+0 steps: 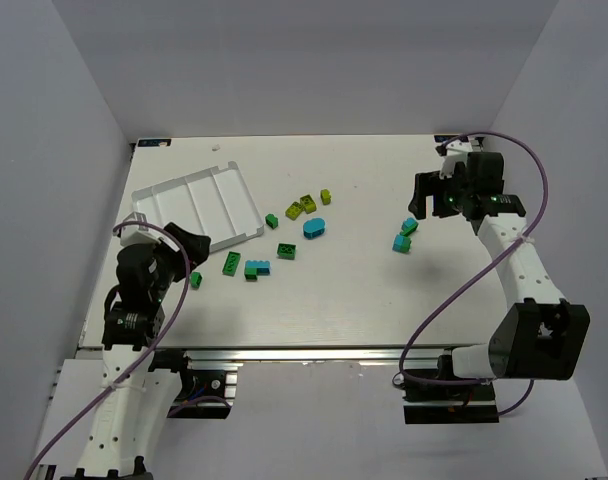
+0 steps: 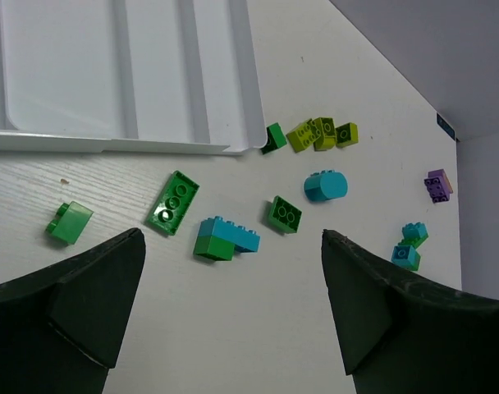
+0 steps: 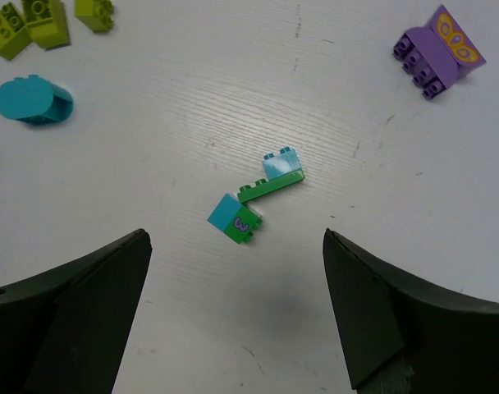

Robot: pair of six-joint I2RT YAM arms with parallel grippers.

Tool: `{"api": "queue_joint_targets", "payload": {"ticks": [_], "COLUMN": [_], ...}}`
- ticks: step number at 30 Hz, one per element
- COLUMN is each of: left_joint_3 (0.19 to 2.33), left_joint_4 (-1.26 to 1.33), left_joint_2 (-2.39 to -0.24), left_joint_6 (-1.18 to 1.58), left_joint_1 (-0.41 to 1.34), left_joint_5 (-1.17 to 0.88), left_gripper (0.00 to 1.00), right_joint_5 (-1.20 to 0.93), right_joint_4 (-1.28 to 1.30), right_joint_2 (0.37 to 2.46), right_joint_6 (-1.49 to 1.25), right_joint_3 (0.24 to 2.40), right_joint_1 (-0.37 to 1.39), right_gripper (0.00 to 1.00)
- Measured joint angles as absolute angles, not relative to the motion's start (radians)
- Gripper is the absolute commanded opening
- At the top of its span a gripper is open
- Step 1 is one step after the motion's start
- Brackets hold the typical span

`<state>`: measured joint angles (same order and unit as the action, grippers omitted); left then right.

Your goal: Sort the legos into containers by color

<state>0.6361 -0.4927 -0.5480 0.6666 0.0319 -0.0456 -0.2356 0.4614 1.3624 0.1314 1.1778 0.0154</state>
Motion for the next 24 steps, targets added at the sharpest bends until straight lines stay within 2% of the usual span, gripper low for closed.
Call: {"api": "queue_joint_targets", "payload": {"ticks": [2,5,6,7,8,10,11,12,13,16,17,18,19,20,24], "left_joint_3": [0.636,0.636,0.636,0.634,0.632,0.628,0.627,0.627,0.627,0.630,0.632,0.635,0.643,0.655,0.705], "left_joint_4": [-0.506,-0.536,-0.545,-0.554,-0.560,-0.584,-0.594,-0.607,-0.620,-0.677,-0.700,-0.725,-0.757,-0.783,-0.863], "left_joint_2": [-0.545,-0.545,-0.543,-0.541,-0.538,-0.534,-0.537,-0.543,-0.551,-0.606,-0.631,-0.656,-0.689,-0.717,-0.829], "left_joint_6": [0.670,0.681,0.688,0.697,0.709,0.725,0.732,0.736,0.741,0.749,0.750,0.749,0.754,0.756,0.730], "left_joint_1": [0.032,0.032,0.032,0.032,0.032,0.032,0.032,0.032,0.032,0.032,0.032,0.032,0.032,0.032,0.032], "left_joint_5": [-0.046,-0.041,-0.040,-0.037,-0.035,-0.024,-0.015,-0.007,0.004,0.033,0.044,0.056,0.070,0.081,0.129], "left_gripper": [0.94,0.83,0.76,0.48,0.32,0.07,0.05,0.04,0.11,0.46,0.61,0.67,0.71,0.78,0.84], "right_joint_5": [-0.286,-0.421,-0.473,-0.537,-0.601,-0.704,-0.743,-0.774,-0.796,-0.826,-0.826,-0.826,-0.826,-0.825,-0.791], "right_joint_4": [0.452,0.454,0.466,0.484,0.509,0.577,0.613,0.640,0.662,0.707,0.709,0.707,0.703,0.701,0.665], "right_joint_2": [1.341,1.296,1.280,1.261,1.242,1.215,1.208,1.206,1.208,1.236,1.250,1.265,1.277,1.286,1.312], "right_joint_6": [0.163,0.289,0.349,0.440,0.530,0.693,0.768,0.828,0.877,0.947,0.943,0.929,0.916,0.895,0.847], "right_joint_3": [1.159,1.137,1.131,1.123,1.114,1.097,1.089,1.081,1.071,1.049,1.044,1.039,1.034,1.029,1.018], "right_joint_1": [0.015,0.014,0.015,0.022,0.032,0.071,0.099,0.128,0.163,0.252,0.274,0.295,0.310,0.323,0.374], "right_gripper": [0.90,0.90,0.90,0.90,0.89,0.89,0.89,0.84,0.66,0.33,0.34,0.42,0.65,0.71,0.74]}}
